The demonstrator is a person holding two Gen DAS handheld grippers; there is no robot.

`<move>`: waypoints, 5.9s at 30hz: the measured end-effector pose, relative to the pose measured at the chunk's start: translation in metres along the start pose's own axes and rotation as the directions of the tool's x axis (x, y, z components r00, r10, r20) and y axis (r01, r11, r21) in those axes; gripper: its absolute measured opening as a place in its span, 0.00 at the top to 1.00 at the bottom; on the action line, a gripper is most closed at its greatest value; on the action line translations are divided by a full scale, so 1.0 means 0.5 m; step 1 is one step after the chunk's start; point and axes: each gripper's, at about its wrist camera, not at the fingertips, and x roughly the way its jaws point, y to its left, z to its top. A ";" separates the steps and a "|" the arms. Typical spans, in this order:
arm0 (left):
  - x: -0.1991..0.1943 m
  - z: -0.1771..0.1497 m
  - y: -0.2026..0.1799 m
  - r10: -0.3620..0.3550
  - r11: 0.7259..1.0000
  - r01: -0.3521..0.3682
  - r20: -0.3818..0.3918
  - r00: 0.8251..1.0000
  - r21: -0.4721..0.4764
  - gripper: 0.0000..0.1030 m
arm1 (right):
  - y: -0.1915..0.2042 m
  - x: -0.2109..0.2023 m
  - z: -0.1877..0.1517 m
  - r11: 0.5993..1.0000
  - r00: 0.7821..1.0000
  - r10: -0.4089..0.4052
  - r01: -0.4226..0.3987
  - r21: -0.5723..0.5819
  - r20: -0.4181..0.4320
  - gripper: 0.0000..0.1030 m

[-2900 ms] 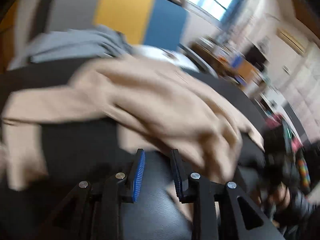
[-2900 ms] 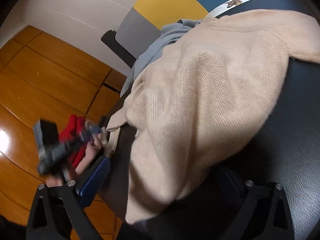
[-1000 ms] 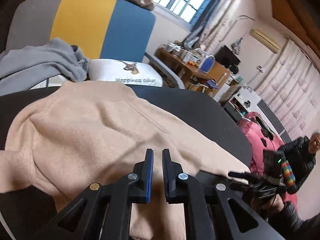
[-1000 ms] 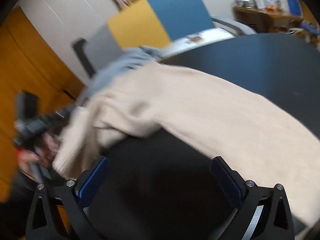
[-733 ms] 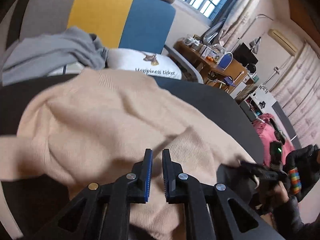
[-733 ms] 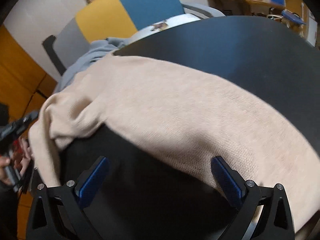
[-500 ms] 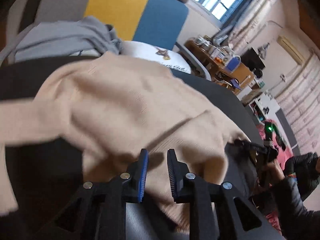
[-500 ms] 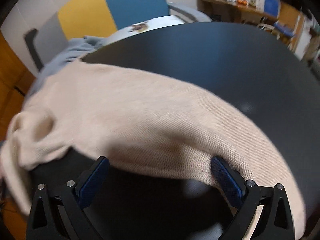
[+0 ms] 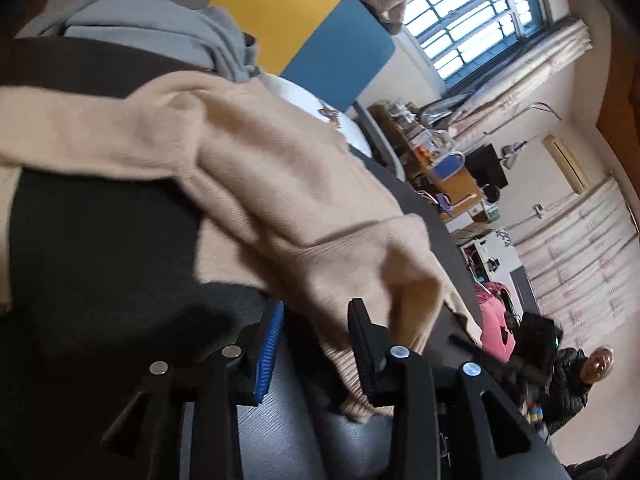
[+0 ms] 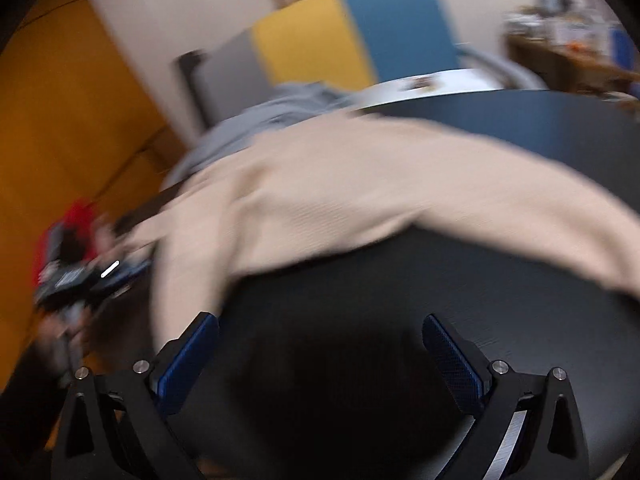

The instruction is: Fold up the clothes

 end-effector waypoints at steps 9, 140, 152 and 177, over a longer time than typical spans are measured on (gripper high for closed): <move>0.114 0.036 -0.028 0.027 0.999 -0.024 -0.088 0.996 0.038 0.51 | 0.148 0.170 -0.006 0.998 0.996 0.046 -0.049 -0.041 -0.074 0.22; 0.112 -0.047 0.039 -0.042 0.959 0.025 -0.053 0.998 -0.284 0.58 | 0.157 0.151 0.029 0.934 0.988 -0.152 0.140 -0.329 -0.010 0.38; -0.074 -0.015 0.045 -0.028 0.980 0.054 0.136 0.990 -0.191 0.97 | 0.075 -0.025 0.019 0.993 0.992 -0.086 0.092 -0.068 0.088 0.97; 0.003 -0.184 -0.128 0.046 0.993 -0.030 -0.136 0.990 0.112 0.65 | 0.098 0.137 -0.021 0.971 0.980 -0.185 0.172 -0.166 -0.067 0.45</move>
